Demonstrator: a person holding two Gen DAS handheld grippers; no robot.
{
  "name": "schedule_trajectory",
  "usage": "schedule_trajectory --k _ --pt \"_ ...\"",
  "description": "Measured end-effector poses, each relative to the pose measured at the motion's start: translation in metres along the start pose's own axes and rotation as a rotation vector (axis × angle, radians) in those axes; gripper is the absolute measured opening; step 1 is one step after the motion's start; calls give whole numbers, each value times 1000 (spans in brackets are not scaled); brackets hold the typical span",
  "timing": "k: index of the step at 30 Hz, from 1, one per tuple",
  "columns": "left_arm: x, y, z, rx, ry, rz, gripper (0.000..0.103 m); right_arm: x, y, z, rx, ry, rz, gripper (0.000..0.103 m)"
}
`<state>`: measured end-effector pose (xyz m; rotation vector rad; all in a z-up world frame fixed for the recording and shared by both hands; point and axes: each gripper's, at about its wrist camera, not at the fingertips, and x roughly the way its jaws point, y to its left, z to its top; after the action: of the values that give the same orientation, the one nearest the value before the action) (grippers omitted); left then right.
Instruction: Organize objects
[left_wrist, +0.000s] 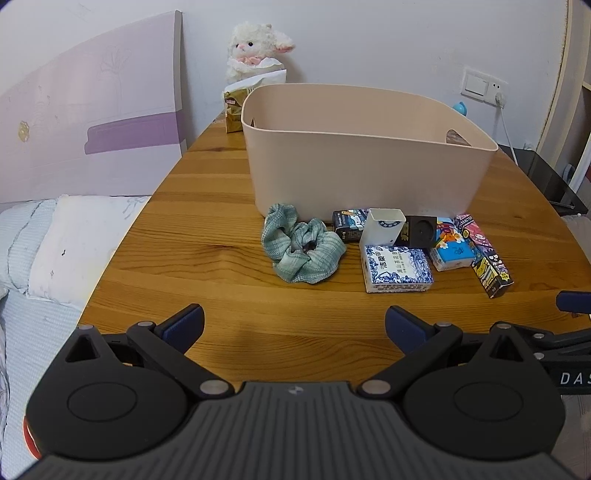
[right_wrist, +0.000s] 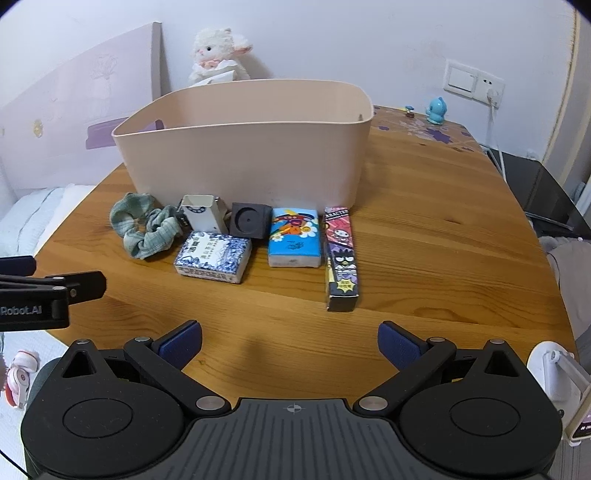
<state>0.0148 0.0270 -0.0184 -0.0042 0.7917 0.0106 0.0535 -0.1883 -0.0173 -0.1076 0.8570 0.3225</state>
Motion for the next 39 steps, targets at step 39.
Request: schedule_trajectory --k 39 --pt "103 14 34 50 -32 58 103 96 -44 40 -14 87 -50 82"
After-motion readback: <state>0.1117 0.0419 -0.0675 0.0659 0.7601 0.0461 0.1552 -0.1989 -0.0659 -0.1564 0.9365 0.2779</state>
